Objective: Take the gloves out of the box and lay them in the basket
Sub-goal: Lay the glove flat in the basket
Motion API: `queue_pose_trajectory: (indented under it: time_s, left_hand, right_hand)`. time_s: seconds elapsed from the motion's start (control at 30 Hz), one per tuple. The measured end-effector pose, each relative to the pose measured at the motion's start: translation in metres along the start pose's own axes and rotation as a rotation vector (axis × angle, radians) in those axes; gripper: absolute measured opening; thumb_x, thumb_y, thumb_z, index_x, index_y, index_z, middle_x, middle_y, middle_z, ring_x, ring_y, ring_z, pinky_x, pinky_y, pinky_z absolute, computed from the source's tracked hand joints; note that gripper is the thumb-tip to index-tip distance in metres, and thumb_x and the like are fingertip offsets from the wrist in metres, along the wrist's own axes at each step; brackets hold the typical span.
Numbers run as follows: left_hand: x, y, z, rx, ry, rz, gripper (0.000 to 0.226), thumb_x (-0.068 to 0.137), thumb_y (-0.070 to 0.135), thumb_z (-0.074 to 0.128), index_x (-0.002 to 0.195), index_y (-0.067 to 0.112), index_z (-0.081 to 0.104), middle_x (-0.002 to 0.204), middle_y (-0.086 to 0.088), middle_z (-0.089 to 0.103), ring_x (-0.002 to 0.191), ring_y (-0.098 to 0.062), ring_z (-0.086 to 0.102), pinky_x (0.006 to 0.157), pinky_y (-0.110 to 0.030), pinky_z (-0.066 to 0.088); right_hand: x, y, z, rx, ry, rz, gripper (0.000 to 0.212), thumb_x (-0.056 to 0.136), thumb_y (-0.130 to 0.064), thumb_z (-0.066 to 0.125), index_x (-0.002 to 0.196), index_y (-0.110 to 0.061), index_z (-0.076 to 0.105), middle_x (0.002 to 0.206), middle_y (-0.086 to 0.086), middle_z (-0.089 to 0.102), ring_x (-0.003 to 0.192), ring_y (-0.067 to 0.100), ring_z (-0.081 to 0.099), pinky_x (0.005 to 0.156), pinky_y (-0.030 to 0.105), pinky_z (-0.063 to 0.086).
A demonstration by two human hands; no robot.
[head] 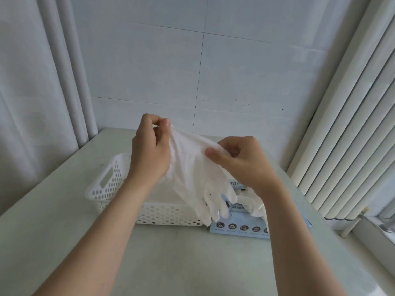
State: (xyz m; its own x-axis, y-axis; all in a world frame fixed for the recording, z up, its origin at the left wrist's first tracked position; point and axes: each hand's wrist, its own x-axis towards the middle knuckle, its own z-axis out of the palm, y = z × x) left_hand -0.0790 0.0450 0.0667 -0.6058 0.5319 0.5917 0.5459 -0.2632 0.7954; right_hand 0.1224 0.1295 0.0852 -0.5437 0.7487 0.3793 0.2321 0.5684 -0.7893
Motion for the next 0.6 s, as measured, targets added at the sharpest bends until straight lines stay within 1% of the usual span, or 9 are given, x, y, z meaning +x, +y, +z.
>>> queue_pose_trajectory:
  time_s: [0.07, 0.13, 0.17, 0.2, 0.3, 0.37, 0.47, 0.53, 0.6]
  left_hand:
    - [0.0, 0.0, -0.002, 0.091, 0.012, 0.067, 0.023, 0.111, 0.032, 0.049, 0.102, 0.011, 0.051, 0.057, 0.003, 0.043, 0.049, -0.013, 0.04, 0.051, -0.024, 0.033]
    - [-0.001, 0.003, -0.003, 0.124, 0.002, 0.092, 0.022, 0.11, 0.031, 0.051, 0.102, 0.01, 0.052, 0.056, -0.002, 0.048, 0.05, -0.016, 0.046, 0.049, -0.02, 0.033]
    - [-0.002, 0.005, -0.003, 0.101, -0.017, 0.082, 0.022, 0.11, 0.031, 0.052, 0.103, 0.01, 0.053, 0.058, -0.006, 0.052, 0.05, -0.017, 0.048, 0.048, -0.018, 0.035]
    - [-0.003, 0.008, -0.002, 0.067, -0.047, 0.058, 0.023, 0.11, 0.032, 0.053, 0.104, 0.01, 0.055, 0.059, -0.006, 0.053, 0.048, -0.016, 0.048, 0.047, -0.017, 0.036]
    - [-0.007, 0.017, 0.004, -0.064, -0.156, -0.067, 0.029, 0.106, 0.041, 0.057, 0.106, 0.012, 0.061, 0.056, 0.009, 0.052, 0.043, -0.004, 0.045, 0.046, -0.013, 0.033]
    - [-0.01, 0.022, 0.005, -0.219, -0.258, -0.166, 0.034, 0.099, 0.046, 0.066, 0.106, 0.013, 0.065, 0.066, 0.014, 0.067, 0.056, 0.0, 0.058, 0.055, -0.012, 0.042]
    - [-0.011, 0.022, 0.004, -0.321, -0.348, -0.257, 0.028, 0.098, 0.037, 0.071, 0.109, 0.011, 0.068, 0.091, 0.003, 0.081, 0.086, -0.011, 0.077, 0.072, -0.022, 0.058]
    - [-0.008, 0.018, 0.002, -0.272, -0.314, -0.252, 0.022, 0.101, 0.036, 0.069, 0.108, 0.015, 0.069, 0.094, 0.0, 0.081, 0.092, -0.018, 0.077, 0.081, -0.033, 0.06]
    - [-0.004, 0.01, -0.001, -0.169, -0.291, -0.231, 0.02, 0.102, 0.039, 0.066, 0.106, 0.02, 0.069, 0.087, 0.002, 0.079, 0.083, -0.022, 0.074, 0.079, -0.04, 0.059]
  right_hand:
    - [0.001, 0.001, 0.0, 0.12, -0.015, 0.034, 0.024, 0.096, -0.035, 0.077, 0.091, -0.012, 0.077, 0.086, 0.009, 0.077, 0.072, 0.02, 0.067, 0.073, 0.033, 0.056]
    - [0.001, 0.005, 0.001, 0.263, -0.038, 0.08, 0.026, 0.101, -0.033, 0.072, 0.103, -0.007, 0.073, 0.098, 0.016, 0.077, 0.09, 0.039, 0.071, 0.089, 0.046, 0.059]
    - [0.001, 0.005, 0.0, 0.324, -0.045, 0.104, 0.027, 0.102, -0.032, 0.069, 0.106, -0.005, 0.071, 0.096, 0.017, 0.075, 0.086, 0.041, 0.07, 0.086, 0.049, 0.059]
    - [0.0, 0.006, -0.001, 0.363, -0.048, 0.124, 0.027, 0.104, -0.031, 0.067, 0.107, -0.004, 0.068, 0.091, 0.015, 0.073, 0.077, 0.037, 0.067, 0.077, 0.046, 0.058]
    - [-0.002, 0.004, -0.005, 0.424, -0.038, 0.171, 0.027, 0.106, -0.031, 0.063, 0.104, -0.004, 0.065, 0.082, 0.009, 0.069, 0.066, 0.024, 0.065, 0.058, 0.032, 0.051]
    - [-0.002, 0.004, -0.01, 0.461, -0.017, 0.205, 0.022, 0.106, -0.03, 0.062, 0.099, -0.009, 0.067, 0.073, 0.003, 0.068, 0.06, 0.018, 0.063, 0.053, 0.025, 0.049]
    - [-0.002, 0.006, -0.019, 0.416, -0.009, 0.235, 0.026, 0.105, -0.036, 0.064, 0.099, -0.011, 0.069, 0.069, -0.001, 0.065, 0.056, 0.013, 0.06, 0.052, 0.023, 0.048]
    - [-0.002, 0.006, -0.019, 0.397, -0.001, 0.249, 0.027, 0.104, -0.037, 0.065, 0.101, -0.01, 0.071, 0.071, 0.002, 0.068, 0.057, 0.014, 0.062, 0.052, 0.024, 0.05]
    - [-0.001, 0.007, -0.013, 0.347, 0.025, 0.252, 0.026, 0.103, -0.037, 0.067, 0.101, -0.012, 0.072, 0.074, 0.004, 0.073, 0.06, 0.017, 0.066, 0.054, 0.027, 0.054]
